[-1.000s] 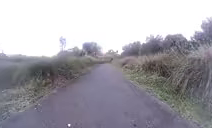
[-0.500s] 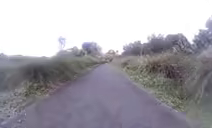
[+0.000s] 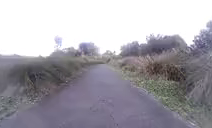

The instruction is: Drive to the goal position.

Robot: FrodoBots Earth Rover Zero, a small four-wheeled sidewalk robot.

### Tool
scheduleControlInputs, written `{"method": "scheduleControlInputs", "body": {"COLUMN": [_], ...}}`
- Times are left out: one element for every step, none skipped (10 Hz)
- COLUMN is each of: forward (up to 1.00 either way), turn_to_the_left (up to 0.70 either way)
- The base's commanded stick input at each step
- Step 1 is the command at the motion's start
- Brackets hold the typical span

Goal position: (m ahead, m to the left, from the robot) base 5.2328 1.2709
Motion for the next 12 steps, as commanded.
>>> {"method": "scheduleControlInputs", "body": {"forward": [0.7,0.7,0.7,0.7,0.7,0.7,0.7,0.7,0.7,0.7,0.7,0.7], "turn_to_the_left": [0.0,0.0,0.0,0.0,0.0,0.0,0.0,-0.35,-0.35,-0.35,-0.35,-0.35]}}
